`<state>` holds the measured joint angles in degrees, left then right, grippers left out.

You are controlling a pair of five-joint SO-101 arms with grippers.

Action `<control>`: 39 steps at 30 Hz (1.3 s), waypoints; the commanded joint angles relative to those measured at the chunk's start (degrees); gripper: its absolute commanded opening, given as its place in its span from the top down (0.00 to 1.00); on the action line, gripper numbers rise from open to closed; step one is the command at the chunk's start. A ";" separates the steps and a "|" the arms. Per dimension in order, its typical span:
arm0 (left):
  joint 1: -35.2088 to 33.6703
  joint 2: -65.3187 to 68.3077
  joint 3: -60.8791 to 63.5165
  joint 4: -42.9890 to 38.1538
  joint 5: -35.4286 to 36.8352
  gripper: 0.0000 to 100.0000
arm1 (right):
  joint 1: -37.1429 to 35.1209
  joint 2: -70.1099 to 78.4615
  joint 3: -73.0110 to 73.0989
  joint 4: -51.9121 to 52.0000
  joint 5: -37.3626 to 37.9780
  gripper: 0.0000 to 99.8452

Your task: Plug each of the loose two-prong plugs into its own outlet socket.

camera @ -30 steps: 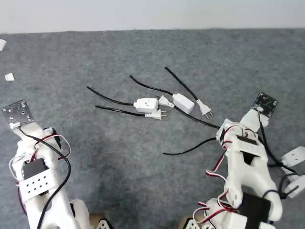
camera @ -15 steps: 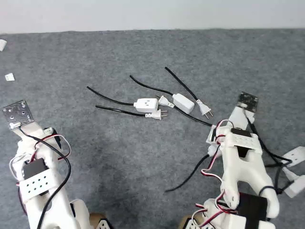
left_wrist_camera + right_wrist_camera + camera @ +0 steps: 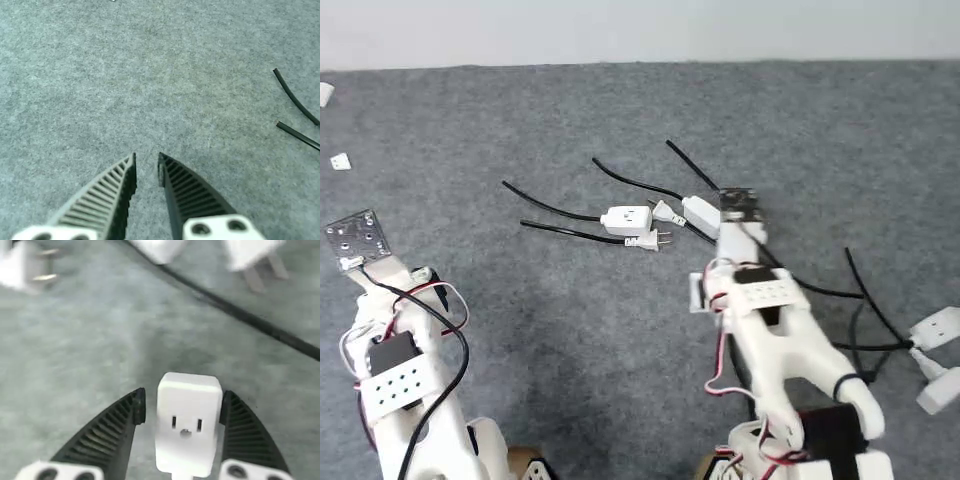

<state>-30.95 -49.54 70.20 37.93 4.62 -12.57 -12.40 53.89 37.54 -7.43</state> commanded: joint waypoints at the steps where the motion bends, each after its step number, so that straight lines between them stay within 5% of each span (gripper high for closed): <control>1: 0.35 0.09 -0.57 -1.76 -0.70 0.93 | -5.85 -1.45 -1.49 0.13 0.53 0.77; 10: 0.35 0.09 -0.57 -1.76 -0.79 0.93 | -14.37 -1.36 -6.86 1.10 0.44 0.77; 23: 0.35 0.09 -0.57 -1.76 -0.79 0.93 | -9.54 -17.54 -4.66 16.75 0.44 0.77; 30: 0.35 0.09 -0.57 -1.76 -0.79 0.93 | -9.27 -22.55 8.26 7.87 0.88 0.77; 39: 0.35 0.09 -0.48 -1.76 -0.79 0.93 | -4.26 -22.37 8.00 5.32 3.60 0.77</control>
<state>-30.95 -49.54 70.20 37.93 4.35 -19.69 -32.88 63.30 44.66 -4.70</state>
